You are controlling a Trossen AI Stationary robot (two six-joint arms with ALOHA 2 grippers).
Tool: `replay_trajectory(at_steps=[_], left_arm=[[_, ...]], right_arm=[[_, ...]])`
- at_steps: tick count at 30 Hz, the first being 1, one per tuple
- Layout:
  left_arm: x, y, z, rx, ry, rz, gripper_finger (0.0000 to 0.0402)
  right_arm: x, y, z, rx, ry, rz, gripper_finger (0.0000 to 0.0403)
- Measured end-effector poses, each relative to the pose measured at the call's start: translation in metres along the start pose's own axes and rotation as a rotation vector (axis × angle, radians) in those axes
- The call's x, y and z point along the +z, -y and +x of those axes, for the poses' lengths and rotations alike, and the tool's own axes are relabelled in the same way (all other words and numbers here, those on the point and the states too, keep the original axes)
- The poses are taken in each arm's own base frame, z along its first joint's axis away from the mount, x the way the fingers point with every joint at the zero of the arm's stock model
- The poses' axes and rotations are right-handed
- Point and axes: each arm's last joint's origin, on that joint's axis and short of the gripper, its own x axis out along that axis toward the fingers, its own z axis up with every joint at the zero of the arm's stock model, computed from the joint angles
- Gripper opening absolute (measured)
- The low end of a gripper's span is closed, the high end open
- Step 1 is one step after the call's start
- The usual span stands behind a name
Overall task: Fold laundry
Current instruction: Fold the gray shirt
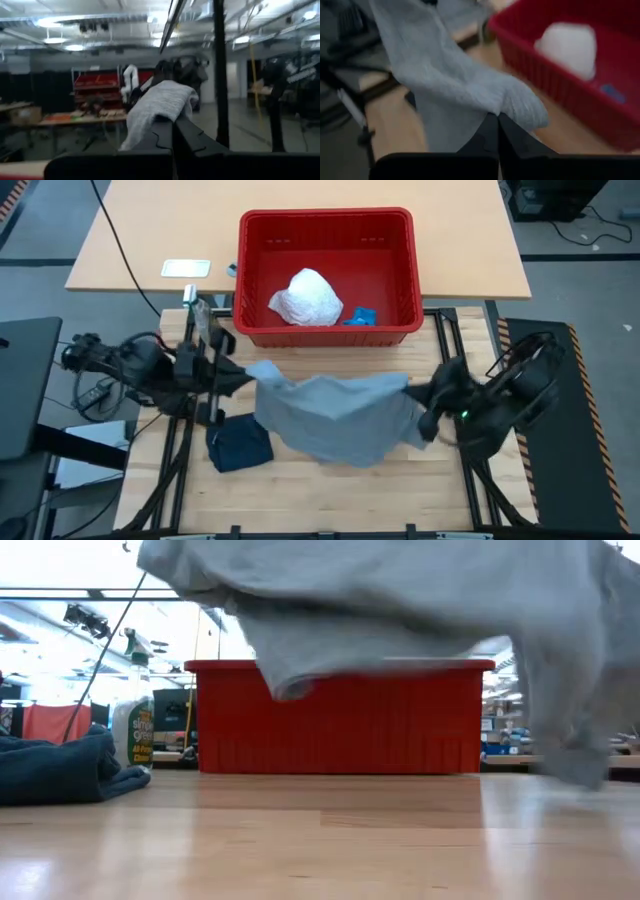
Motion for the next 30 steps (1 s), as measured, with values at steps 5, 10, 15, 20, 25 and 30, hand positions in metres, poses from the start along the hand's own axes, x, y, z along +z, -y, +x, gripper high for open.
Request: replay_trajectory(at_steps=[5, 10, 15, 20, 25, 30], left_arm=[[0.016, -0.008, 0.000, 0.074, -0.100, 0.021, 0.0000], [0.034, -0.015, -0.004, 0.201, -0.078, 0.023, 0.0000], [0.054, -0.023, -0.012, 0.312, -0.042, 0.056, 0.0000], [0.066, -0.027, -0.017, 0.372, -0.031, 0.095, 0.0000], [0.074, -0.036, -0.022, 0.511, -0.090, 0.240, 0.0000], [0.073, -0.046, -0.023, 0.587, -0.124, 0.320, 0.0000]], right_arm=[[0.020, 0.021, -0.014, -0.026, 0.157, -0.015, 0.0000], [0.036, 0.035, -0.028, -0.022, 0.278, -0.036, 0.0000], [0.052, 0.051, -0.043, -0.011, 0.369, -0.043, 0.0000], [0.065, 0.068, -0.056, -0.049, 0.446, -0.104, 0.0000], [0.072, 0.090, -0.063, -0.157, 0.473, -0.251, 0.0000], [0.082, 0.115, -0.067, -0.265, 0.485, -0.271, 0.0000]])
